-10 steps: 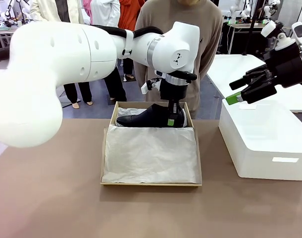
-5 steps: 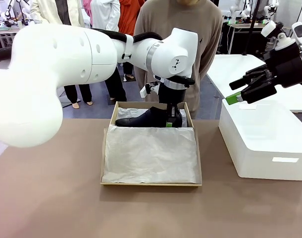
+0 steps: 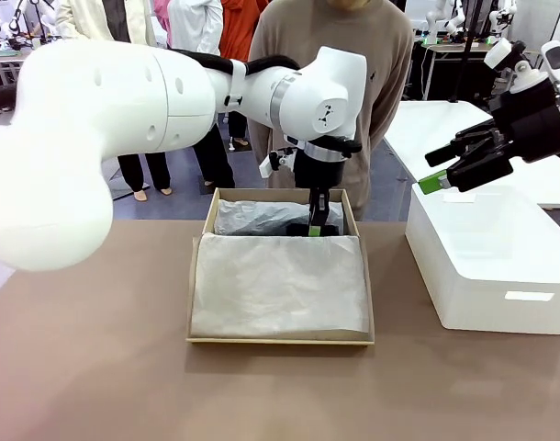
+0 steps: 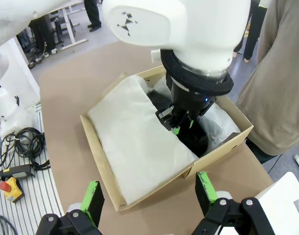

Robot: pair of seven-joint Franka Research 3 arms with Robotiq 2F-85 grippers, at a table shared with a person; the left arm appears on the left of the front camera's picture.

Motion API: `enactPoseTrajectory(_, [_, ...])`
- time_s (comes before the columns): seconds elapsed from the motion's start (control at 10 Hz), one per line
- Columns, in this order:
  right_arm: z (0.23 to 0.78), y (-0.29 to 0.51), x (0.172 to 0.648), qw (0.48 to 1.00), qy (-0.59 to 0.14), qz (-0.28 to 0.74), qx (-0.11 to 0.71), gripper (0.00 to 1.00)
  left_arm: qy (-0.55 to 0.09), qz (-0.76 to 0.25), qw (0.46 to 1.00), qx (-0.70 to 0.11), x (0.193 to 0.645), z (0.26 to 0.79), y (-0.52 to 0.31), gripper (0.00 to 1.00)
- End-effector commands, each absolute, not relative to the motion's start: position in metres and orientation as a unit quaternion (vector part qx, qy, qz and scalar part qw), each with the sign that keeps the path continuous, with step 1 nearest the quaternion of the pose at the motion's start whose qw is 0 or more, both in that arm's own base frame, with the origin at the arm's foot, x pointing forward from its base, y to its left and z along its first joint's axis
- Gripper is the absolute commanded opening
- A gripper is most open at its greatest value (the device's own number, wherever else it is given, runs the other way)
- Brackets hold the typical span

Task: Pack the shoes into the box.
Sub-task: Place the other shoe of the Shoes into the Shoes Box.

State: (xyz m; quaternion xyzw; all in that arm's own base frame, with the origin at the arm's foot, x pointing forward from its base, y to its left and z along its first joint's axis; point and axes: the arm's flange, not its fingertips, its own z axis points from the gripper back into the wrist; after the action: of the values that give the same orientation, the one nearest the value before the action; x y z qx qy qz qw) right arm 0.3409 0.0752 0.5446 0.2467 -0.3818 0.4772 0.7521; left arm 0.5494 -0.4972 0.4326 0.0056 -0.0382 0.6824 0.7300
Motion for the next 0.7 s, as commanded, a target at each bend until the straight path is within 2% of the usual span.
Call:
enactPoseTrajectory(0.0, [0.541,0.077,0.344,0.739,-0.396,0.483,0.252,1.0,-0.049,0.701,0.712,0.0,0.546,0.467,-0.49,0.97])
enactPoseTrajectory(0.3, [0.541,0.077,0.344,0.739,-0.396,0.483,0.252,1.0,-0.041,0.71,0.703,-0.01,0.544,0.508,-0.483,1.0])
enactPoseTrajectory(0.4, [0.541,0.077,0.344,0.739,-0.396,0.483,0.252,1.0,-0.006,0.698,0.716,0.013,0.549,0.509,-0.471,1.0])
enactPoseTrajectory(0.5, [0.541,0.077,0.344,0.739,-0.396,0.483,0.252,1.0,-0.046,0.689,0.723,-0.023,0.544,0.503,-0.484,1.0])
enactPoseTrajectory(0.6, [0.541,0.077,0.344,0.739,-0.396,0.483,0.252,1.0,-0.046,0.689,0.723,-0.023,0.544,0.503,-0.484,1.0])
